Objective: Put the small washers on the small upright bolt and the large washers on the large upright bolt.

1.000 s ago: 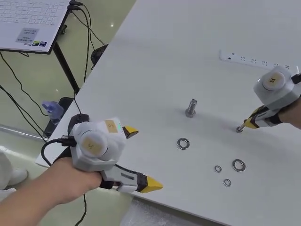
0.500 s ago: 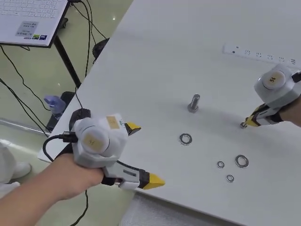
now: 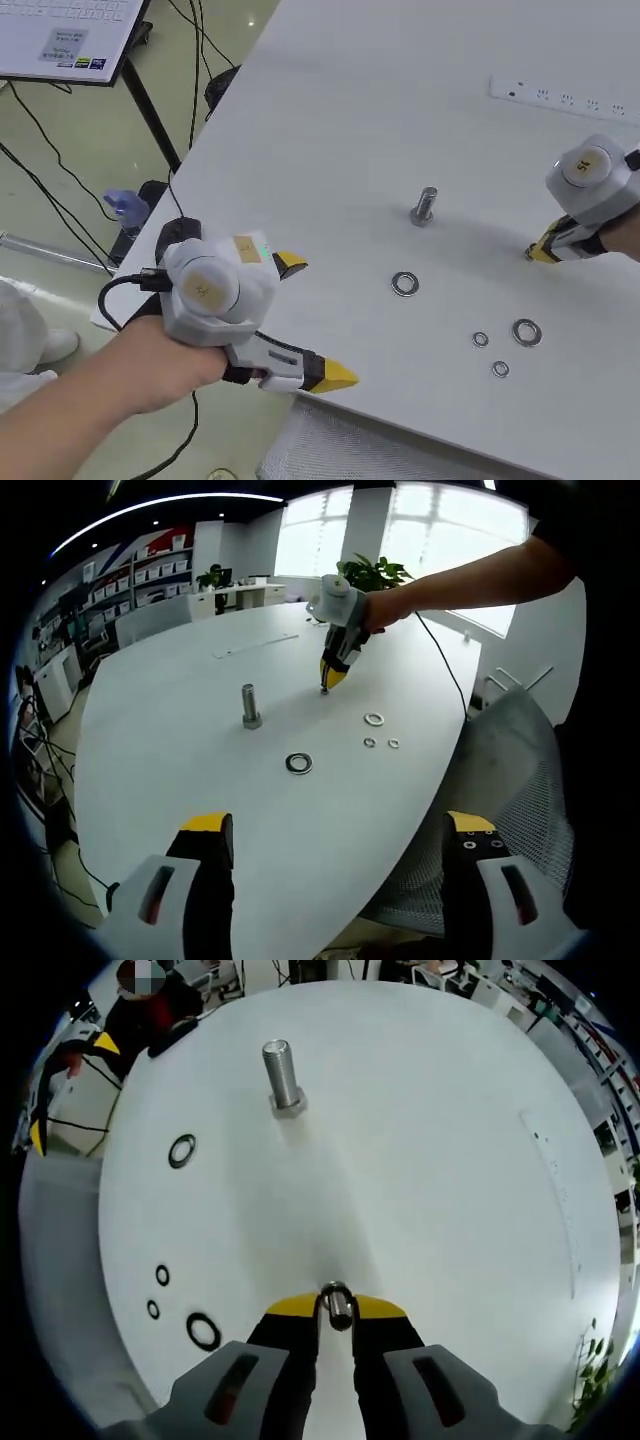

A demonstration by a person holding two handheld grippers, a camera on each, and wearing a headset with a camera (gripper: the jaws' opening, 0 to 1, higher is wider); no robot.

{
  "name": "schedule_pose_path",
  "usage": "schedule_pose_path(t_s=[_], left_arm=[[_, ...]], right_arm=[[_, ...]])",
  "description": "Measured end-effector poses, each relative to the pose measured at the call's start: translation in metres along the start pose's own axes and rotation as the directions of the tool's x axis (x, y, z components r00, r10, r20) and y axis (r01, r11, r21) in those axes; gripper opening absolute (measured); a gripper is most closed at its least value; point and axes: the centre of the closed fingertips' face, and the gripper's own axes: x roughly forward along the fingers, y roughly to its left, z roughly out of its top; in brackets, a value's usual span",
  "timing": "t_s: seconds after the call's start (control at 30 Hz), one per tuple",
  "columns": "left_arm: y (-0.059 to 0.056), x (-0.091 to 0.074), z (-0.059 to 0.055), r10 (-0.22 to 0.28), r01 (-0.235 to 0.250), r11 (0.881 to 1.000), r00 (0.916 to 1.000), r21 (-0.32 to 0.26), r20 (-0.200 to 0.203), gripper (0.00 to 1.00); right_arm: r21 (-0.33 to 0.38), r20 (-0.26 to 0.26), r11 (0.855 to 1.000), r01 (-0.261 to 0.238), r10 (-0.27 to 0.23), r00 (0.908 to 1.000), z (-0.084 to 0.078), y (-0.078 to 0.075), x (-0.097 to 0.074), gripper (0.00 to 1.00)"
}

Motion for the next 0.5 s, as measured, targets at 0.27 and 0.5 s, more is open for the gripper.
schedule_pose_path(t_s=[0.27, 0.5], left_arm=[[-0.0003, -0.0005, -0.0016, 0.001, -0.001, 1.0, 1.0, -0.001, -0.005, 0.86], [-0.0019, -0.0008, -0.0019, -0.002, 0.002, 1.0, 1.0, 0.003, -0.003, 0.86]], right_arm=[[-0.007, -0.008, 1.0, 0.0, -0.001, 1.0, -0.0011, -0.0003, 0.0029, 0.13], [0.0, -0.006, 1.0, 0.003, -0.003, 1.0, -0.001, 0.0003, 0.0024, 0.13]])
